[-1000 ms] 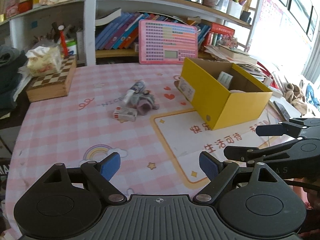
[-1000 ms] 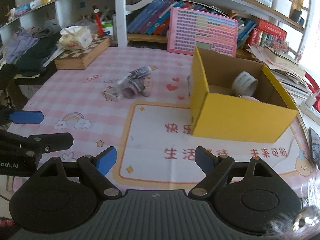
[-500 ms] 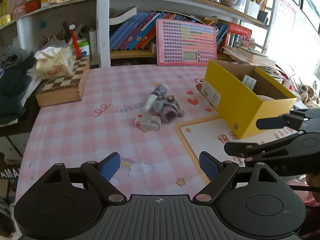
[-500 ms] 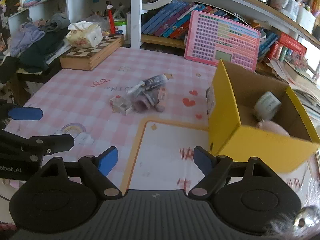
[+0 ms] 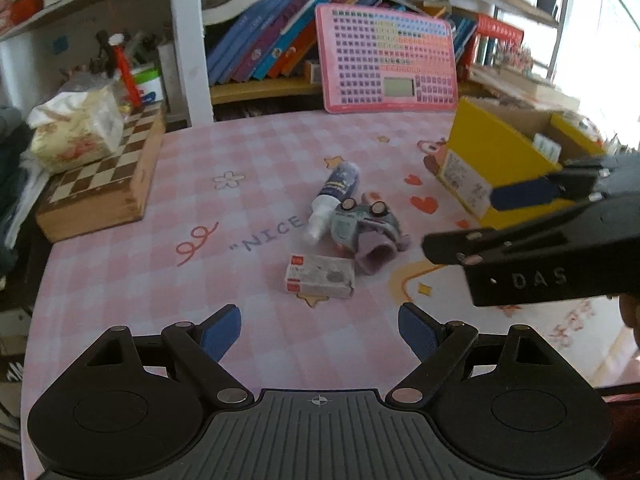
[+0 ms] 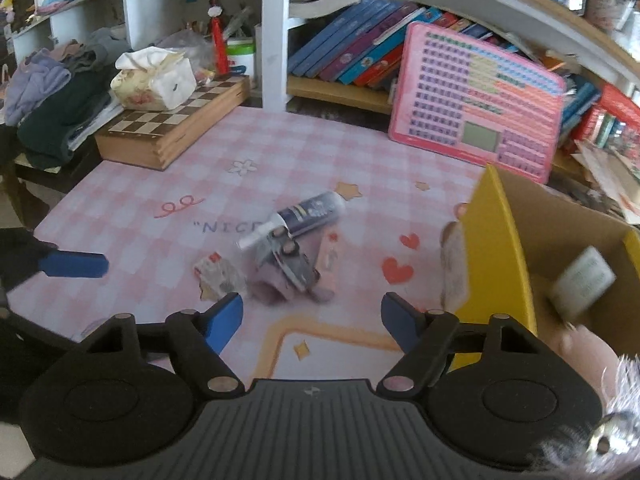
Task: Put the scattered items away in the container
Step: 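Move the right gripper to the gray toy while the left approaches the stapler box, then close the right gripper on the gray toy while the left grasps the red-white stapler box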
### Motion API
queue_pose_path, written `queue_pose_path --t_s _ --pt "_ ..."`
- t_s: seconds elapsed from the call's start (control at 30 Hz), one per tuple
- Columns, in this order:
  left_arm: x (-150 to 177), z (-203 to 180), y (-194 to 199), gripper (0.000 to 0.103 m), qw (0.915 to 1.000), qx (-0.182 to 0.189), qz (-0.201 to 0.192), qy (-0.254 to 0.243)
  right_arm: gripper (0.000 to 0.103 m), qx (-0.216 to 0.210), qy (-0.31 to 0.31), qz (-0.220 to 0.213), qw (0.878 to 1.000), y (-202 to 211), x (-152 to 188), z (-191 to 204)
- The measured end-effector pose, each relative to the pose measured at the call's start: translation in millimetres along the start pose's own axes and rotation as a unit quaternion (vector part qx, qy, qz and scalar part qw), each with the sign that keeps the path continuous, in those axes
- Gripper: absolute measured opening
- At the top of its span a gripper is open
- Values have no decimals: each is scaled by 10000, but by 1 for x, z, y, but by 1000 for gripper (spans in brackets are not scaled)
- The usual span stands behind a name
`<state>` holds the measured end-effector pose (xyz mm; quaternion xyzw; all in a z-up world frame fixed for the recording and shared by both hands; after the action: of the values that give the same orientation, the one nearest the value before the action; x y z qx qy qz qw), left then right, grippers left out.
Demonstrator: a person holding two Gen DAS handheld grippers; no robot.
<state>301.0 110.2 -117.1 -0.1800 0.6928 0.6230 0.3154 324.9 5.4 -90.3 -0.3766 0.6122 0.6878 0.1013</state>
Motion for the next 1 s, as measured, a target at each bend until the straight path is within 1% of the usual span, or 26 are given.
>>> queue_pose_path --t_s 0.03,0.13,0.23,0.3,0.37,0.4,0.47,0.53,0.6,0.67,0.77,0.8,0.87,0.93,0.97,1.0 --pt "-2 1 -7 88 10000 -27 26 -40 69 -58 -12 72 10000 -9 -3 1" --pt "-5 2 -25 87 9999 -30 113 -123 66 -238 -39 258 9994 -33 -10 6" --pt "-8 4 -42 86 9996 -42 211 -185 64 -326 66 314 9990 -53 -18 11" --pt "-9 5 -49 86 9996 2 255 -149 63 -360 148 364 9986 -64 -22 15" --pt "-12 5 -53 86 9996 60 249 -109 58 -390 202 439 9981 -74 -24 17" --pt "-13 5 -55 86 9996 81 248 -103 57 -400 214 478 9978 -78 -25 16" --pt "-14 5 -59 86 9995 113 260 -112 53 -422 199 525 9975 -84 -26 15" --pt "-16 4 -63 84 9994 136 271 -144 52 -422 129 551 9975 -87 -27 9" --pt "-17 1 -67 80 9993 177 298 -170 51 -433 -8 566 9975 -88 -27 1" --pt "-15 -1 -70 76 9991 219 316 -191 48 -411 -104 576 9974 -88 -27 -6" --pt "-13 -3 -77 70 9986 221 400 -256 47 -441 -144 582 9972 -88 -25 -11" --pt "-12 -3 -79 67 9985 204 419 -289 47 -456 -119 605 9971 -89 -24 -10" --pt "-13 -4 -81 66 9985 156 342 -409 49 -467 -48 623 9970 -92 -24 -9" --pt "-15 -5 -83 63 9985 177 289 -430 51 -461 88 588 9972 -94 -24 -5" --pt "-16 -5 -82 54 9985 190 257 -453 51 -446 213 569 9972 -95 -24 -2" --pt "-17 -5 -82 54 9984 198 242 -461 51 -427 322 548 9971 -96 -24 0"
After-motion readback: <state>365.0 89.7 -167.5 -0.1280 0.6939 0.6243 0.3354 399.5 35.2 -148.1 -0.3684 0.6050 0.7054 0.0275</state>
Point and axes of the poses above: each gripper's, at about its wrist camera, not at the fingertips, and y roughly against the way its jaws point, z to its left, x to its underside, the point moved 9 cm from there along -y, roughly the way its jaws point, and after that the axes turned 2 degrees about z, right-handed, at the moved point
